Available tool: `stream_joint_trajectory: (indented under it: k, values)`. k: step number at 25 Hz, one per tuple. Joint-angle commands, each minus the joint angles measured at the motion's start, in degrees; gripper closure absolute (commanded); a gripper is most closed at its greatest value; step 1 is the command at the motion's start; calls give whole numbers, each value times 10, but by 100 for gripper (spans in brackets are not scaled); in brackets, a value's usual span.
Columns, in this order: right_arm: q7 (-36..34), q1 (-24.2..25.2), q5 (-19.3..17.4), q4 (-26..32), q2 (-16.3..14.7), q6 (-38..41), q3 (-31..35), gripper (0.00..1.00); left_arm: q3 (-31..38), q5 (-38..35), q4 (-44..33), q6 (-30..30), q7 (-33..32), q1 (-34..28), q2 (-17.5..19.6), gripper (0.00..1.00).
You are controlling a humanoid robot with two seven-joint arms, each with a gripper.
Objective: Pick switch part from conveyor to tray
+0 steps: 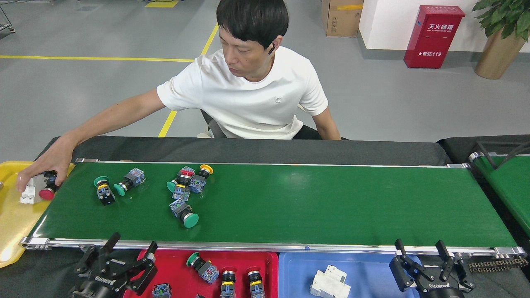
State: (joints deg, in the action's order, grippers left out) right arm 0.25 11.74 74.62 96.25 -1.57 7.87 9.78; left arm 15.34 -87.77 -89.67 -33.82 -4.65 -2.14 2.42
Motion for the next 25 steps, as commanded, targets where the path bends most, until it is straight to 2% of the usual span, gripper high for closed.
stream_joint_trajectory:
  k: [1,7,13,17,18,19,20,21,22,25]
  values:
    - [-5,-2,1,9,-5,2,-5,2,-4,1,12,17,-9,20,0,0]
    - [-5,-2,1,9,-6,2,-24,2,-41,1,114,101,-10,91,10,0]
    - [-5,-2,2,9,-6,2,-24,2,-42,-9,185,126,-11,149,11,0]
    - [-5,-2,2,9,-6,2,-25,2,-45,-43,257,211,-7,206,9,3]
    - [-5,-2,2,9,-7,2,-25,2,-45,-43,266,228,-5,216,9,18]
    - [-5,-2,2,9,-7,2,-25,2,-45,-43,267,233,-5,222,11,48]
    - [-5,-2,2,9,-7,2,-25,2,-45,-44,267,233,-5,223,12,67]
    - [-5,-2,2,9,-7,2,-25,2,-46,-44,267,232,-5,223,12,80]
    - [-5,-2,2,9,-7,2,-25,2,-51,-43,267,230,-5,223,13,86]
    - [-5,-1,2,9,-7,2,-25,2,-67,-39,263,221,-5,219,20,92]
